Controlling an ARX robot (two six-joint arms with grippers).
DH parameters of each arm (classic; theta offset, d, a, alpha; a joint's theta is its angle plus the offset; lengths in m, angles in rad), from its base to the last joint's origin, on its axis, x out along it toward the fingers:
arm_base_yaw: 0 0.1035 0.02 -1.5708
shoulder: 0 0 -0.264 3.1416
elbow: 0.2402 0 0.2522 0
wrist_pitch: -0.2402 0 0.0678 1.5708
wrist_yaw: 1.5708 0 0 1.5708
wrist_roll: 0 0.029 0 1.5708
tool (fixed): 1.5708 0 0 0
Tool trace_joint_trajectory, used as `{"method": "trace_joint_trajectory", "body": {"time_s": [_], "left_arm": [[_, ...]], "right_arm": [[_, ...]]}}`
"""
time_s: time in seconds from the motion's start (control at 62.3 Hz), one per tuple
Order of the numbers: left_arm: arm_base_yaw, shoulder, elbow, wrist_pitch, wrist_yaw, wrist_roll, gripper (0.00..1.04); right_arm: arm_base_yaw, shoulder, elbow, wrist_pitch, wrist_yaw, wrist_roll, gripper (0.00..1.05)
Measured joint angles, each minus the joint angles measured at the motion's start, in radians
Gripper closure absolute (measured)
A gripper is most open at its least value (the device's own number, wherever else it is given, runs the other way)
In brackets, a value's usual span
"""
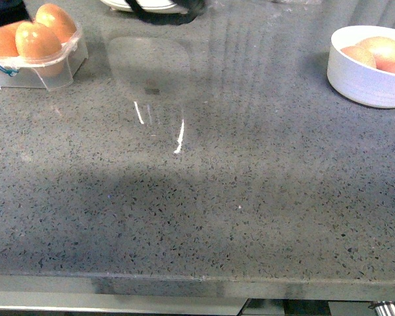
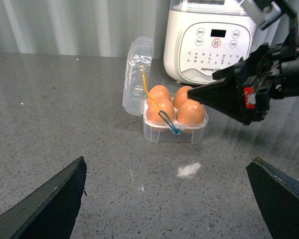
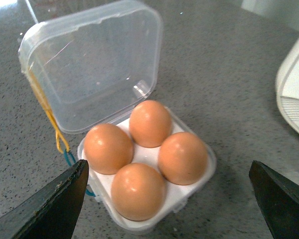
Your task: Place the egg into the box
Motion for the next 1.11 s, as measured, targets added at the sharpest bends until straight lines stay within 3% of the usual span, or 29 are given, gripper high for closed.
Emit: {"method": "trace_joint_trajectory", "body": {"time_s": [0.482, 0.819, 1.108], "left_arm": [[0.000, 0.000, 0.000, 0.000, 0.000, 0.000, 0.07], [0.000, 0.000, 0.000, 0.000, 0.000, 0.000, 0.07], [0.000, 0.000, 0.000, 0.000, 0.000, 0.000, 0.07]], "right_arm": [[-0.300, -0.423, -0.491, 0.243, 0.169, 0.048, 0.07], [-0.547, -0.855, -0.852, 0.235, 0.158, 0.016, 0.07], [-0.713, -1.098, -1.019, 0.208, 0.131, -0.025, 0.07]]}}
